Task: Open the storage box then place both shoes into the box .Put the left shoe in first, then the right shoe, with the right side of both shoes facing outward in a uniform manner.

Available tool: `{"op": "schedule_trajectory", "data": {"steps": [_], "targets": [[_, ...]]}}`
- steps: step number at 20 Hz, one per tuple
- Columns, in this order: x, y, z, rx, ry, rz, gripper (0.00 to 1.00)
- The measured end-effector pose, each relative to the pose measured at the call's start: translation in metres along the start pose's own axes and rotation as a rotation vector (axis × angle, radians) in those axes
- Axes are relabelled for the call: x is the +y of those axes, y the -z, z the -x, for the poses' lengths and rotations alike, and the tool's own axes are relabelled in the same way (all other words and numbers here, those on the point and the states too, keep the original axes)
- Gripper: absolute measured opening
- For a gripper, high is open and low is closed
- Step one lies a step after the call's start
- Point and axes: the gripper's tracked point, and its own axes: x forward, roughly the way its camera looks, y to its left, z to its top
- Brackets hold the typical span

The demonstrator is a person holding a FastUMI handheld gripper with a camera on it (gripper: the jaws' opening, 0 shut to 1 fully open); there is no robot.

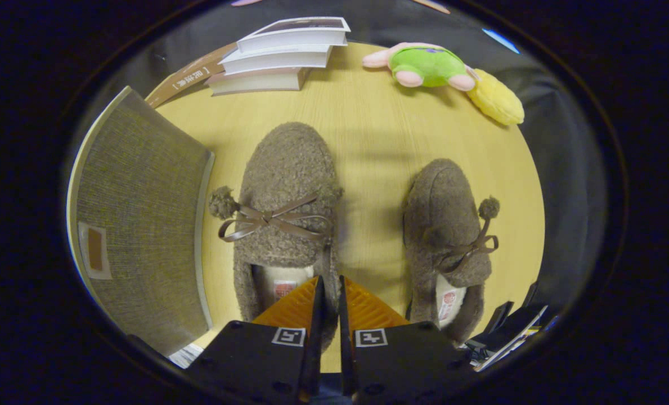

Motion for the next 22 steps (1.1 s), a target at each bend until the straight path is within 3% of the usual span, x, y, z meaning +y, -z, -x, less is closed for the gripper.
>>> {"op": "schedule_trajectory", "data": {"steps": [2, 9, 15, 22], "targets": [[0.0, 0.002, -0.002, 0.025, -0.004, 0.004, 0.11], [0.003, 0.006, 0.006, 0.036, -0.023, 0.02, 0.05], [-0.014, 0.01, 0.051, 0.017, 0.096, 0.03, 0.05], [-0.004, -0.001, 0.148, -0.057, 0.248, 0.033, 0.05]]}}
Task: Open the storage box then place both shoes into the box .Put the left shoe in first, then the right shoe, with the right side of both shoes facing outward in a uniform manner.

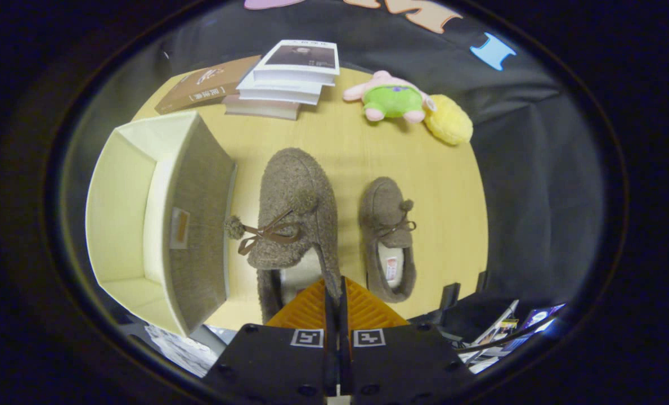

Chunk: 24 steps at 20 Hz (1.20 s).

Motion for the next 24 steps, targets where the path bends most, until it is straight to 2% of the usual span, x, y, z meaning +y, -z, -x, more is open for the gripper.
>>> {"op": "schedule_trajectory", "data": {"steps": [6, 12, 17, 24], "targets": [[0.019, -0.023, 0.089, -0.082, 0.063, -0.032, 0.05], [0.093, -0.031, 0.127, -0.138, -0.024, -0.021, 0.05], [0.165, -0.034, 0.111, -0.117, -0.076, 0.034, 0.06], [0.224, -0.02, 0.044, 0.06, -0.072, 0.121, 0.06]]}}
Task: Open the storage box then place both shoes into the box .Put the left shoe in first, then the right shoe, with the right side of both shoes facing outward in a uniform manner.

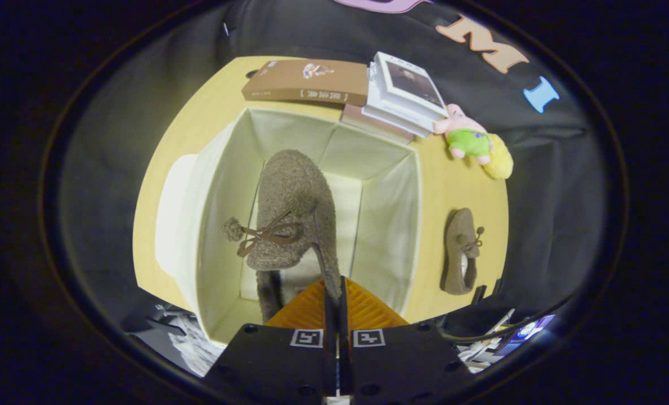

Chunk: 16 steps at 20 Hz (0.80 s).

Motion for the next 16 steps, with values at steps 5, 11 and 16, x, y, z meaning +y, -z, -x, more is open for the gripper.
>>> {"op": "schedule_trajectory", "data": {"steps": [5, 11, 16], "targets": [[0.033, 0.0, -0.036, 0.067, -0.071, 0.003, 0.05], [0.034, 0.002, -0.047, 0.078, -0.072, 0.023, 0.09], [0.031, 0.012, -0.03, 0.066, -0.115, -0.015, 0.31]]}}
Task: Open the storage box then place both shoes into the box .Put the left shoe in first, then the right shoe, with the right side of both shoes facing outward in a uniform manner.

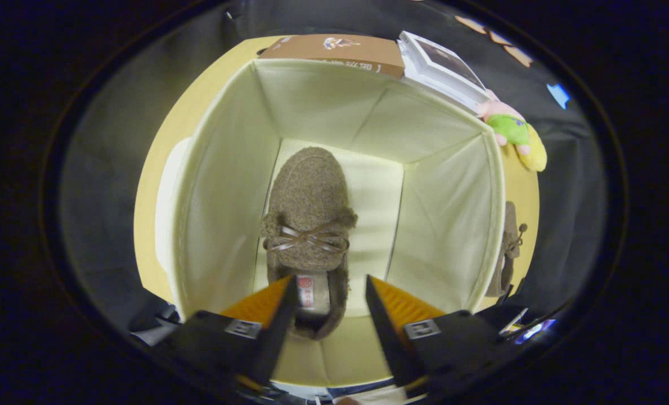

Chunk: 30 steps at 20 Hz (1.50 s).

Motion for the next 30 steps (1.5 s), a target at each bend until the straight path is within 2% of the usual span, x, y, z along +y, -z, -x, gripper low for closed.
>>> {"op": "schedule_trajectory", "data": {"steps": [4, 10, 14, 18, 25, 30], "targets": [[-0.022, 0.009, 0.031, -0.031, 0.002, -0.014, 0.58], [-0.092, 0.017, 0.073, -0.105, 0.056, -0.046, 1.0], [-0.167, 0.027, 0.083, -0.114, 0.135, -0.106, 1.0], [-0.238, 0.039, 0.073, -0.08, 0.206, -0.193, 0.99], [-0.331, 0.057, 0.02, 0.034, 0.275, -0.236, 0.99], [-0.369, 0.062, -0.025, 0.12, 0.301, -0.209, 0.98]]}}
